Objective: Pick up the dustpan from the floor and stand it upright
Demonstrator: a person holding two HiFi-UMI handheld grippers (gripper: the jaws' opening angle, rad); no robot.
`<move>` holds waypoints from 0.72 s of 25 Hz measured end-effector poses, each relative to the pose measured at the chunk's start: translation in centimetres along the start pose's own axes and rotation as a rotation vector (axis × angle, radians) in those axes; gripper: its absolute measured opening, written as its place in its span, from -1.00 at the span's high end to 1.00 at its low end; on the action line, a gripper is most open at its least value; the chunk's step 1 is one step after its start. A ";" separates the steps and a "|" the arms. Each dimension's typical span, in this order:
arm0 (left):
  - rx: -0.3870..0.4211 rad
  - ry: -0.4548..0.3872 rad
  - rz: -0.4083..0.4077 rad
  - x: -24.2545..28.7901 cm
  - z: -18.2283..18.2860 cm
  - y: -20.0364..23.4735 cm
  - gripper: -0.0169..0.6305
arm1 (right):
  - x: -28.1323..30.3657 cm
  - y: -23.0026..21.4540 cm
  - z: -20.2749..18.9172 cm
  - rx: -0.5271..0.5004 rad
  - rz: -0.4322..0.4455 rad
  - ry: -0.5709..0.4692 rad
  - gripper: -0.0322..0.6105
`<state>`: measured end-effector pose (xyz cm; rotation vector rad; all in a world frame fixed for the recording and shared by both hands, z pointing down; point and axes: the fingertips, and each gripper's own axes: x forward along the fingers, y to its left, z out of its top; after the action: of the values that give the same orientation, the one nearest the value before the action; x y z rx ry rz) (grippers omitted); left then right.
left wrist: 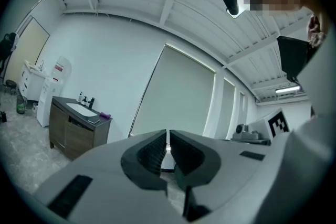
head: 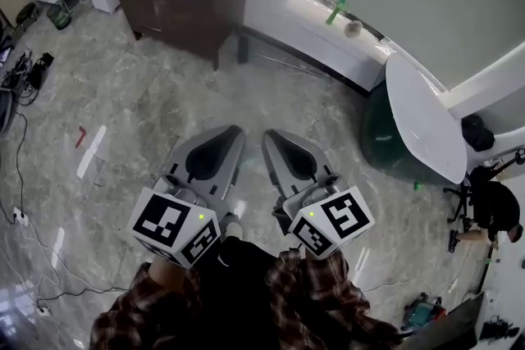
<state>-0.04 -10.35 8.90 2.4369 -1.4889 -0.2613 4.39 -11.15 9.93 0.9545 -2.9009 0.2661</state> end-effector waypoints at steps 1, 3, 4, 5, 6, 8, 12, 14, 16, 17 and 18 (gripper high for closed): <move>0.001 -0.002 -0.003 0.0 0.0 -0.3 0.85 | -0.3 0.0 0.0 0.001 -0.001 -0.004 0.87; 0.006 -0.005 -0.007 -0.2 0.0 -0.7 0.85 | -0.7 0.2 0.2 0.002 -0.002 -0.013 0.86; 0.009 -0.007 -0.009 -0.3 0.0 -0.7 0.85 | -0.7 0.4 0.3 0.001 -0.001 -0.017 0.87; 0.012 -0.008 -0.012 -0.3 0.1 -0.7 0.85 | -0.7 0.5 0.4 -0.001 0.000 -0.020 0.87; 0.014 -0.009 -0.015 -0.2 0.1 -0.8 0.85 | -0.7 0.7 0.5 -0.003 0.000 -0.024 0.87; 0.018 -0.010 -0.020 -0.1 0.3 -1.1 0.85 | -0.8 0.7 0.7 -0.007 -0.002 -0.030 0.87; 0.023 -0.014 -0.033 0.2 0.6 -2.0 0.85 | -1.4 0.5 1.2 -0.009 -0.012 -0.040 0.87; 0.023 -0.018 -0.035 0.1 0.7 -2.0 0.85 | -1.4 0.6 1.1 -0.005 -0.019 -0.040 0.87; 0.025 -0.020 -0.035 -0.1 0.7 -1.8 0.85 | -1.3 0.7 0.7 0.003 -0.023 -0.039 0.87; 0.026 -0.023 -0.032 -0.2 0.7 -1.6 0.85 | -1.2 0.7 0.5 0.006 -0.022 -0.040 0.87; 0.027 -0.028 -0.026 -0.5 0.8 -1.3 0.85 | -0.8 0.9 0.3 0.007 -0.017 -0.040 0.87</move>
<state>0.58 -9.50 7.76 2.4854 -1.4822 -0.2830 4.53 -10.03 9.38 0.9972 -2.9284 0.2594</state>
